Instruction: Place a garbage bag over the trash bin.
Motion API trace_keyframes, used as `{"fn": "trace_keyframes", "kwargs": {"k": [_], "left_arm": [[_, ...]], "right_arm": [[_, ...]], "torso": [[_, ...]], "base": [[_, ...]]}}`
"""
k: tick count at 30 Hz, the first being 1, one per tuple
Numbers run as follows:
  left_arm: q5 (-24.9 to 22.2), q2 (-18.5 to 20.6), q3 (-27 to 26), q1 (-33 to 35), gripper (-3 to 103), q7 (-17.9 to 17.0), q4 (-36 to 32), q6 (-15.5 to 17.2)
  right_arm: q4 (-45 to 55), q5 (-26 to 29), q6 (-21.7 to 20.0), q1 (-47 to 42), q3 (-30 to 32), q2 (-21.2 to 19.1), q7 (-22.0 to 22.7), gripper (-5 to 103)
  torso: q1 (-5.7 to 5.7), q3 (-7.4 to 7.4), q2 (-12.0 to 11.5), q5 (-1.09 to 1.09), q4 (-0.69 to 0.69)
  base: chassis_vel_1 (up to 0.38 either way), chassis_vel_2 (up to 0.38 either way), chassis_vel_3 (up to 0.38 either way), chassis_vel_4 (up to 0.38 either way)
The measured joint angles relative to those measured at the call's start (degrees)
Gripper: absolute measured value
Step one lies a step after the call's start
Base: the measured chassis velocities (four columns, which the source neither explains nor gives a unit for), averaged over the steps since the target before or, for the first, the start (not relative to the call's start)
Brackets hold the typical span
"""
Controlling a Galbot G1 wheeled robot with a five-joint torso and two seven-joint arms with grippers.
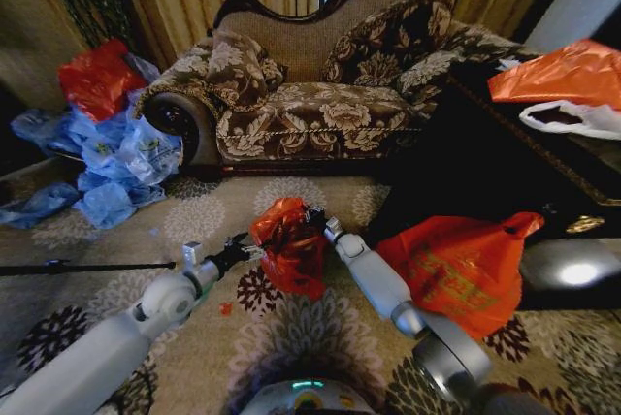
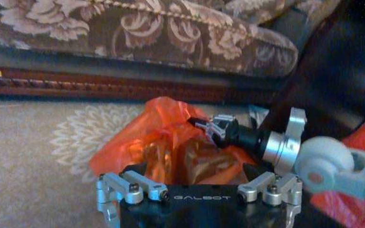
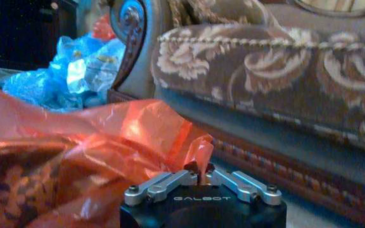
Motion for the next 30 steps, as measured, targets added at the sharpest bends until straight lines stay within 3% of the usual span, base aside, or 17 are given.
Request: {"fn": "trace_keyframes", "kwargs": {"k": [2,11,19,30], "left_arm": [[2.3,-0.1,0.2,0.3,100,0.8,0.7,0.0],[4.1,0.3,-0.1,1.1,100,1.8,1.4,-0.5],[4.5,-0.5,0.5,0.8,100,1.8,1.9,-0.5],[4.7,-0.1,-0.7,2.5,100,1.7,1.3,-0.9]], "right_arm": [[-1.8,0.7,0.0,0.5,0.5,0.1,-0.1,0],[-0.9,1.1,0.2,-0.8,1.6,-2.8,-1.1,0],[8.8,6.0,-5.0,-4.2,0.5,-4.7,-1.9,0],[6.0,8.3,-6.9,-1.4,1.1,-4.6,-0.4,0]], "torso": [[0.0,0.0,0.0,0.0,0.01],[-0.01,-0.02,0.0,0.0,-0.01],[0.0,0.01,0.0,0.0,-0.02],[0.0,0.0,0.0,0.01,0.01]], "base": [[0.0,0.0,0.0,0.0],[0.0,0.0,0.0,0.0],[0.0,0.0,0.0,0.0],[0.0,0.0,0.0,0.0]]}}
